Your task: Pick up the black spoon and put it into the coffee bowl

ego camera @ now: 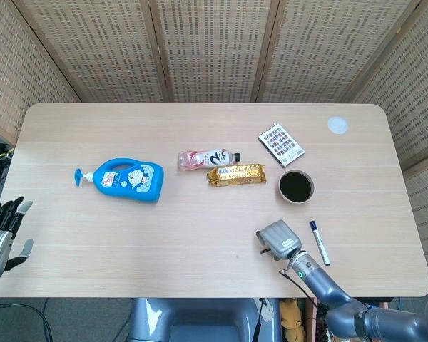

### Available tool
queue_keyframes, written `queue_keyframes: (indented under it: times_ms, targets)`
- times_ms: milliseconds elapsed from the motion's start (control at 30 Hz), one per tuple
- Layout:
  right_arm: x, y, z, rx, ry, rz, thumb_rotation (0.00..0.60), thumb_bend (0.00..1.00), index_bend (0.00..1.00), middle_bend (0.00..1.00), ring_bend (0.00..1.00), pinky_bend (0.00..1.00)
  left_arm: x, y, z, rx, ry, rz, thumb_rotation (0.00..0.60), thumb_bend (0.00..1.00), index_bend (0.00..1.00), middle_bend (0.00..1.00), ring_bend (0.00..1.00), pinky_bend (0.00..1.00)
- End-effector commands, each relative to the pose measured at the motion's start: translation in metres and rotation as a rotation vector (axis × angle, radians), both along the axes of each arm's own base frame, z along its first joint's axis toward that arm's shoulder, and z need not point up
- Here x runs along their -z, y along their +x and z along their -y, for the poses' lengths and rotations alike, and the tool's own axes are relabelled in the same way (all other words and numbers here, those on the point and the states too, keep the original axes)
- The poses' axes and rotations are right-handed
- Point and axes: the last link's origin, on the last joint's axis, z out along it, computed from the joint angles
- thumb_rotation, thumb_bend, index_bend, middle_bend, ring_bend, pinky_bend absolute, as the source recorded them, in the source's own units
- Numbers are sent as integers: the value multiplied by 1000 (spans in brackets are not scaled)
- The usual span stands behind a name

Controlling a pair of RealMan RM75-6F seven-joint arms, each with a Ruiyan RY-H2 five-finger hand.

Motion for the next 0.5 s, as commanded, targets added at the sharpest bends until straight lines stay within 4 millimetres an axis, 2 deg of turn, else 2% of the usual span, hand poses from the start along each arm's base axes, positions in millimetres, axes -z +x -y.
queue_keyframes:
  times_ms: [33, 500]
  targets:
    - [2, 0, 0, 0, 4, -4, 600, 430, 559, 892, 878, 1000, 0, -1, 0, -2, 1, 1, 600, 467, 0, 0, 0, 0]
    - [6, -3, 0, 11, 9, -22, 600, 482, 563, 892, 879, 1000, 0, -6, 2, -13, 3, 5, 600, 466, 0, 0, 0, 0]
